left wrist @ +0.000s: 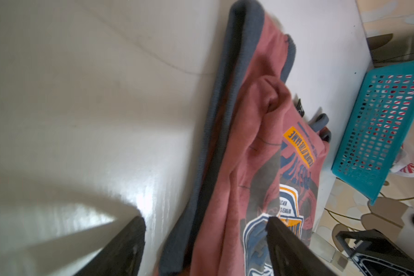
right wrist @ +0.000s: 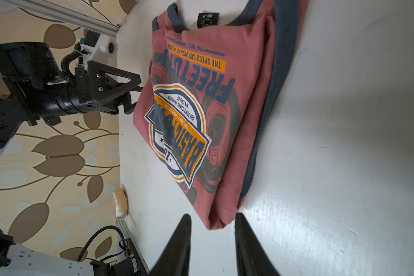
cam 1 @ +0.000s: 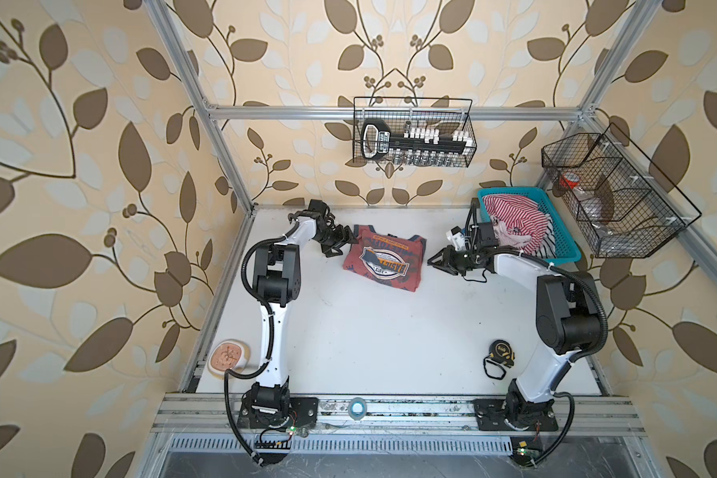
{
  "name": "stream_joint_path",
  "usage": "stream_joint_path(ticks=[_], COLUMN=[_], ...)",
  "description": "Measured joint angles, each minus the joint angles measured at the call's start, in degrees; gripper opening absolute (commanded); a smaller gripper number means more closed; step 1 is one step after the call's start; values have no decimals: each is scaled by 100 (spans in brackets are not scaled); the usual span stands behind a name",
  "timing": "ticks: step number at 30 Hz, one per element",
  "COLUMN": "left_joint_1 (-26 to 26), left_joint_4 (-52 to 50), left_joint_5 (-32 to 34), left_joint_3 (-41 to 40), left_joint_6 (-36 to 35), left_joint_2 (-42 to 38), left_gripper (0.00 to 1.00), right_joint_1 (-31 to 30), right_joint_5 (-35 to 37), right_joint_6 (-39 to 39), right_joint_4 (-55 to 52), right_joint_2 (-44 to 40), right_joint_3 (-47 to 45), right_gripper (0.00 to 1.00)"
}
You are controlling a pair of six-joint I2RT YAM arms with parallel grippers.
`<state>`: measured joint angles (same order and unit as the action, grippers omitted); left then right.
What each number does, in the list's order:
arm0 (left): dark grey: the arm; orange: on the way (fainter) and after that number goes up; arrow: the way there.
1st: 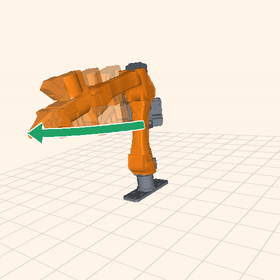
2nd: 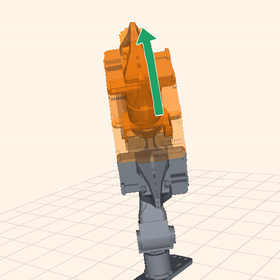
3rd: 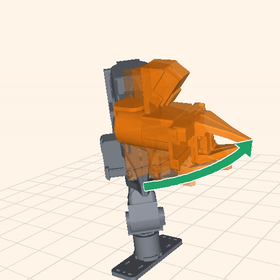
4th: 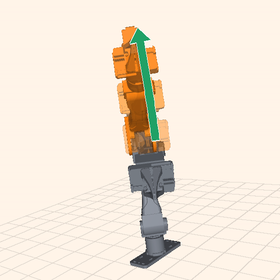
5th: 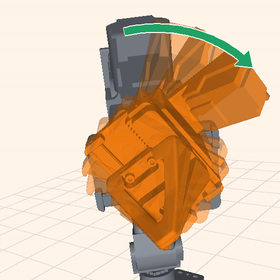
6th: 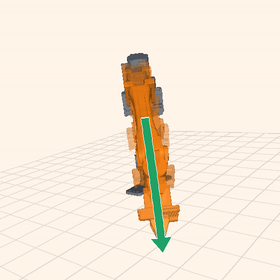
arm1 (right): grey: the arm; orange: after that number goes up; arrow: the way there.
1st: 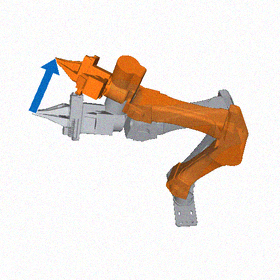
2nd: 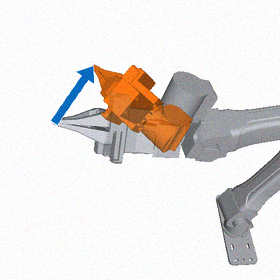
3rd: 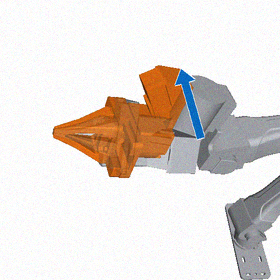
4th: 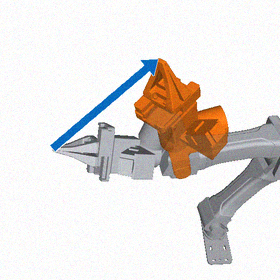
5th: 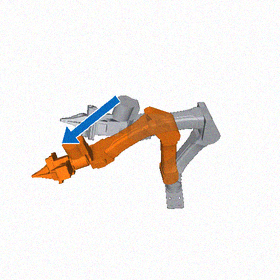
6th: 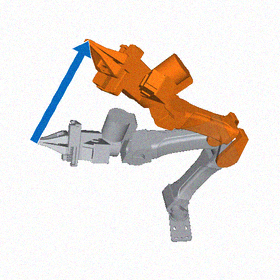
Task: Fold and stack tank tops
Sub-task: Move the tank top to the top-left of the table.
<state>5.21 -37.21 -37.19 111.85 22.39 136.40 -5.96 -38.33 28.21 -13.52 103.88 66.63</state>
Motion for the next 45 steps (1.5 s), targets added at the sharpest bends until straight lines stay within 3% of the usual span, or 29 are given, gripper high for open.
stream_joint_path(ticks=[11, 17, 19, 25, 28, 29, 38, 45], left_joint_1=[216, 623, 739, 863, 861, 861, 671, -118], left_joint_4=[142, -452, -584, -809, -850, -861, -1067, -1714], left_joint_5=[-291, 308, 525, 1067, 1139, 1134, 1228, 1650], left_joint_3=[243, 1075, 1246, 1419, 1414, 1408, 1357, 1456], left_joint_6=[46, -39, -50, 15, 116, 151, -24, -529], left_joint_2=[210, 570, 649, 772, 807, 815, 743, 664], left_gripper=[83, 78, 71, 32, 3, 0, 0, 0], right_joint_1=[26, 31, 46, 144, 210, 234, 350, 350], right_joint_5=[-2, -9, -22, -48, -52, -63, -127, -236], right_joint_6=[-20, -24, -39, -90, -109, -111, -127, -120], right_joint_4=[9, 46, 52, 92, 92, 101, 208, 407], right_joint_2=[0, 0, 0, 0, 0, -9, -153, -170], right_joint_3=[-81, -142, -155, -332, -463, -514, -780, -962], right_gripper=[32, 32, 32, 32, 32, 32, 32, 32])
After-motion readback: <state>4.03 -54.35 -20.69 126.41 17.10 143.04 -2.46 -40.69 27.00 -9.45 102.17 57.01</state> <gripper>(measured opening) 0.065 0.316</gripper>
